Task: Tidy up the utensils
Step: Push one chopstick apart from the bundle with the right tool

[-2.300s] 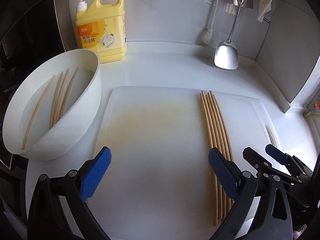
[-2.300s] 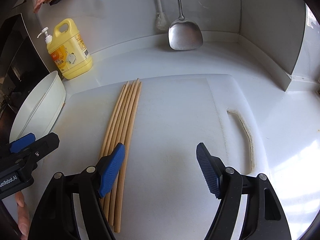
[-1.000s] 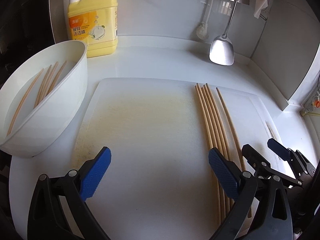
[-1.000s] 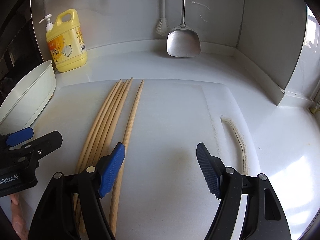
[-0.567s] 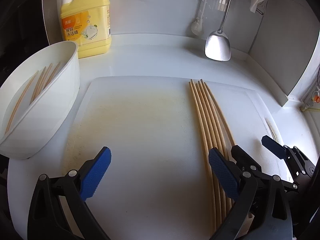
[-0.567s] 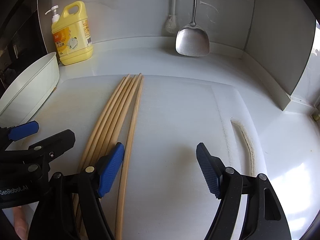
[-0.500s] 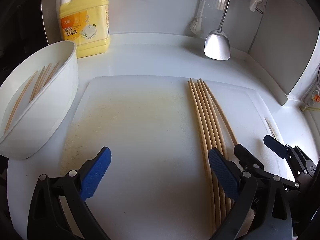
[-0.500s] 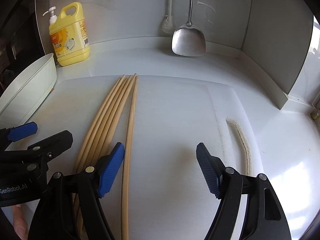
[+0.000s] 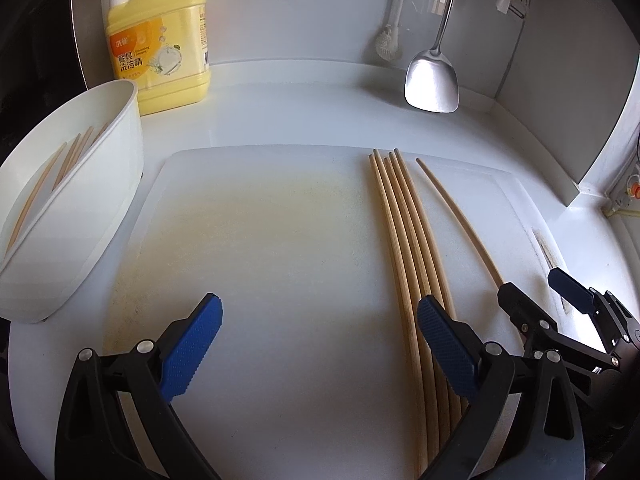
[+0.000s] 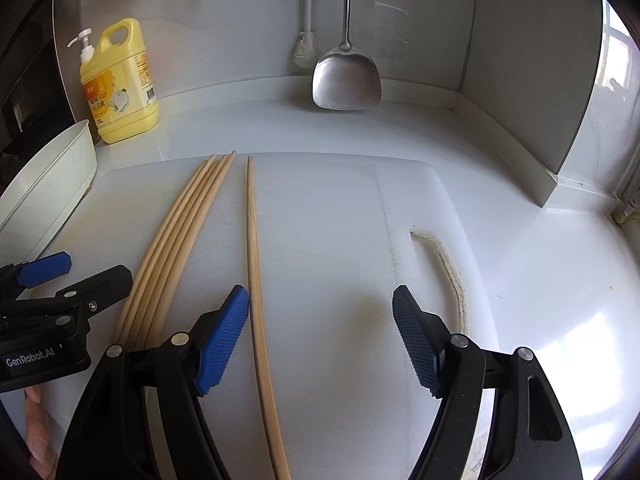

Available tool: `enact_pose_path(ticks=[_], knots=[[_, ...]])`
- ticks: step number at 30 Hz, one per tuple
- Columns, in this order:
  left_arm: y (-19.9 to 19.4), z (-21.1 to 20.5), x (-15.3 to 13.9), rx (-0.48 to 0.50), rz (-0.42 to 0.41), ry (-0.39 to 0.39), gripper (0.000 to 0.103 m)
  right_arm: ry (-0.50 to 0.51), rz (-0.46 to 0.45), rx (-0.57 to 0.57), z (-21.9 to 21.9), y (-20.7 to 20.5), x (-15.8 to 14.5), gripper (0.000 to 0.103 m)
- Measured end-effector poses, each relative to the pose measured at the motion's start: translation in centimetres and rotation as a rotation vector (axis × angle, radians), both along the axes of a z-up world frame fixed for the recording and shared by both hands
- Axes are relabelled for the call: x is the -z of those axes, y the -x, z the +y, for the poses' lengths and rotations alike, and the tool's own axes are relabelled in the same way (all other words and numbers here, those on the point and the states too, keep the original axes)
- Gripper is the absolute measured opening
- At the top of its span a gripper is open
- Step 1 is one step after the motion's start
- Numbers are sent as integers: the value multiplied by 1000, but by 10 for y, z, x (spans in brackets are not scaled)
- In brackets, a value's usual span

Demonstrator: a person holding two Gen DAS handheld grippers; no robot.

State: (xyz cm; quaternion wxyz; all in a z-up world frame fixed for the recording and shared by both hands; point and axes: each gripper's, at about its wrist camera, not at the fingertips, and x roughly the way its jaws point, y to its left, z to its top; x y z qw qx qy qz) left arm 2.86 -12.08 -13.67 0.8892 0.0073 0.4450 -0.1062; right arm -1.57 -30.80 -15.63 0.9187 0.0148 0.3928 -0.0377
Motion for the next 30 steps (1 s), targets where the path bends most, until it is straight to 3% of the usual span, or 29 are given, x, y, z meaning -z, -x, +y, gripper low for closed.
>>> enact_pose_path(ticks=[30], knots=[[-6, -1, 3, -28, -15, -61, 97, -16, 0, -7, -7, -5, 1, 70]])
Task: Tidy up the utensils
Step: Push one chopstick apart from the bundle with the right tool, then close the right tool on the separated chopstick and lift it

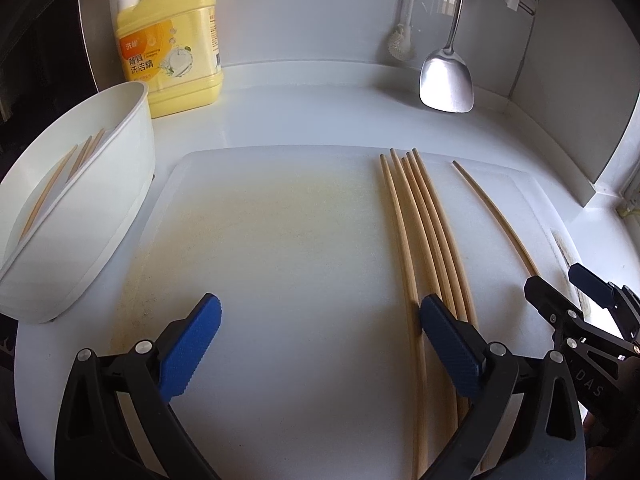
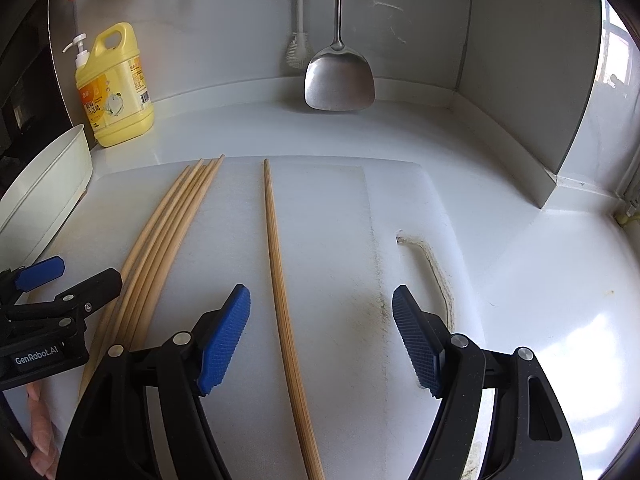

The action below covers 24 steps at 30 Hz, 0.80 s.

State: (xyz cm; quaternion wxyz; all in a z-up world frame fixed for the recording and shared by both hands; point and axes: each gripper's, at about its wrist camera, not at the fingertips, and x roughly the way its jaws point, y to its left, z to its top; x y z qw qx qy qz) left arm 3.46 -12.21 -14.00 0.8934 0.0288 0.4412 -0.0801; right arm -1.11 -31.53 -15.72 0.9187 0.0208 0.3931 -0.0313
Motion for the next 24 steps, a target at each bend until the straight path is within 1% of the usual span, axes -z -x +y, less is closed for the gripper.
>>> enact_pose_path(ticks=[1, 2, 4, 9, 12, 13, 14, 15, 17, 18, 19, 20, 21, 22, 23, 24], knots=[[-1, -5, 1, 0, -4, -34, 97, 2, -1, -2, 1, -1, 0, 70], [-1, -6, 1, 0, -12, -39, 97, 4, -1, -5, 2, -1, 0, 70], [-4, -5, 1, -13, 1, -23, 97, 3, 0, -7, 3, -3, 0, 70], [-4, -3, 0, -17, -8, -25, 96, 6, -3, -6, 5, -5, -1, 70], [-1, -3, -1, -17, -13, -24, 90, 9, -11, -16, 8, -5, 0, 70], [0, -3, -1, -14, -16, -24, 87, 11, -13, -19, 9, -5, 0, 70], [1, -3, -2, -12, -20, -22, 81, 14, -16, -22, 10, -5, 0, 68], [2, -4, -2, -12, -24, -22, 79, 11, -17, -29, 11, -5, 0, 65], [4, -5, -2, -7, -30, -22, 67, 3, -18, -37, 12, -5, -1, 63], [5, -6, -2, -5, -34, -24, 63, 5, -19, -43, 13, -4, -1, 60], [6, -7, -2, -3, -38, -24, 55, 8, -20, -52, 14, -4, -1, 58], [6, -8, -3, -2, -42, -25, 45, 10, -21, -62, 16, -4, -2, 53], [7, -9, -3, 0, -43, -24, 41, 15, -21, -71, 17, -3, -2, 45], [7, -9, -2, 1, -44, -26, 32, 19, -23, -81, 19, -3, -3, 40], [8, -10, -2, 6, -44, -25, 25, 26, -24, -89, 21, -4, -3, 30], [8, -11, -3, 14, -44, -26, 21, 30, -25, -97, 23, -4, -3, 20]])
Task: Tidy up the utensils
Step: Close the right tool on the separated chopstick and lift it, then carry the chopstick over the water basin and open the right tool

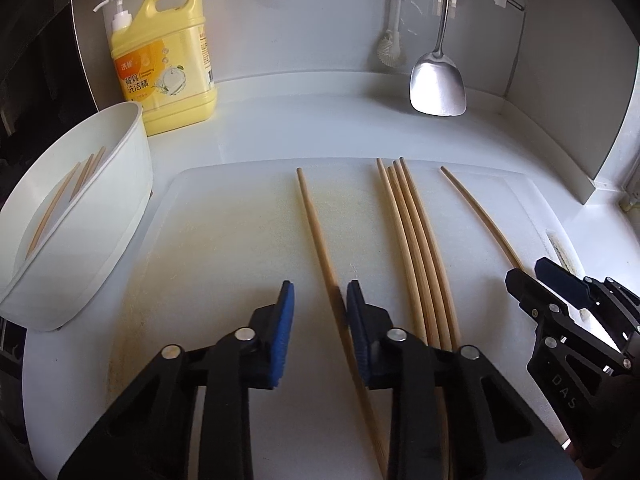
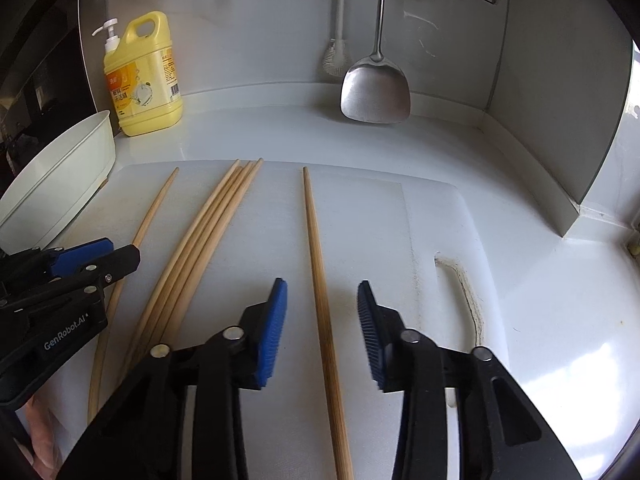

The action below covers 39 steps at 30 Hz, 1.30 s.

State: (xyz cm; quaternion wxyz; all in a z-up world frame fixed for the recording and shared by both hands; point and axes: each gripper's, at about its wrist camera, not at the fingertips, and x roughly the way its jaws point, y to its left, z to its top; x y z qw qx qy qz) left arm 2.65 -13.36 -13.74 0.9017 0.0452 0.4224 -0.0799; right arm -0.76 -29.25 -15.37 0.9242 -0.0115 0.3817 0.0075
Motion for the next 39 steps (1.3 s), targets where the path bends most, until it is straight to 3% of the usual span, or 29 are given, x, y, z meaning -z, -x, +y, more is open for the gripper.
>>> enact_pose_path(ticks=[2, 13, 18, 25, 29, 32, 39], knots=[[1, -3, 0, 15, 0, -11, 10, 5, -2, -7, 2, 0, 0, 7], [5, 8, -8, 18, 74, 32, 7, -131, 6, 7, -16, 9, -11, 7], [10, 13, -38, 16, 63, 36, 7, -165, 2, 2, -21, 14, -32, 7], [23, 32, -97, -21, 46, 59, 7, -183, -48, -56, -11, 22, -84, 7], [31, 59, -128, -56, 16, 93, 7, -242, -56, -129, 10, 22, -112, 7], [33, 90, -143, -91, -1, 109, 7, -225, -66, -184, 43, 16, -130, 7], [20, 186, -156, -144, -48, 91, 7, -225, -94, -274, 143, -9, -152, 7]])
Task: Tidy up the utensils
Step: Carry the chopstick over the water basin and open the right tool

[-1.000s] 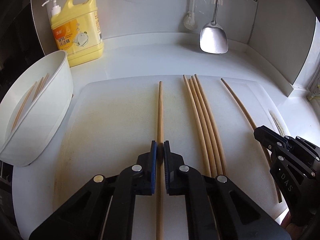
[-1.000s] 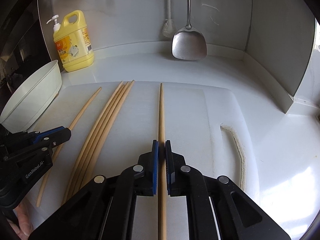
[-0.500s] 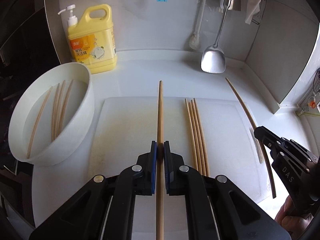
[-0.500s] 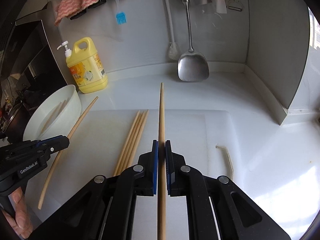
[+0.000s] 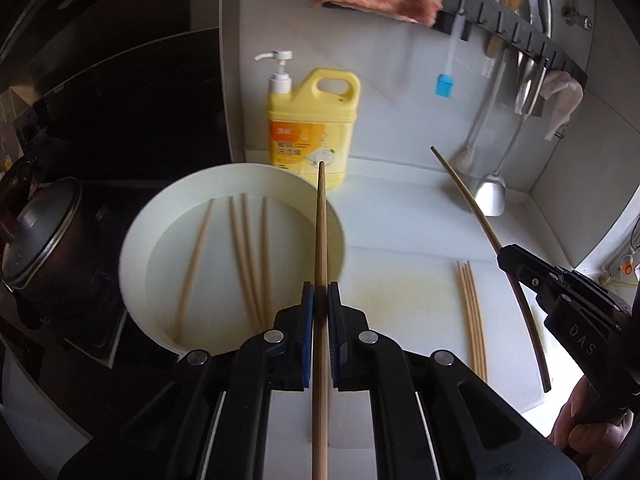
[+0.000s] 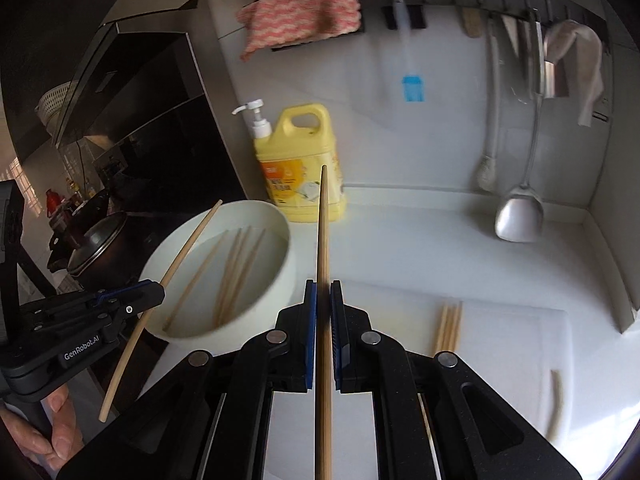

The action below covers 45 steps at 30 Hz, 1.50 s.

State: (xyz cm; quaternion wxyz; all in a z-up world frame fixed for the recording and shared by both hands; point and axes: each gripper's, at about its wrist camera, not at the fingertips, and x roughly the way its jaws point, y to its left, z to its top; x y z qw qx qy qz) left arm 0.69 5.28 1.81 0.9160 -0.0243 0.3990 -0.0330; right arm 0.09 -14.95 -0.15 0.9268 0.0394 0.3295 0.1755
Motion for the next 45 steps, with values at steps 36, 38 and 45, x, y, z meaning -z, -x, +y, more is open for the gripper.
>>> enact_pose_path(ticks=[36, 38, 45], knots=[[-142, 141, 100, 54, 210, -1, 10, 35, 313, 21, 191, -141, 94, 22], [-138, 142, 95, 51, 211, 4, 28, 48, 309, 31, 190, -139, 91, 39], [-123, 149, 74, -13, 160, -68, 72, 56, 264, 50, 176, -127, 73, 42]])
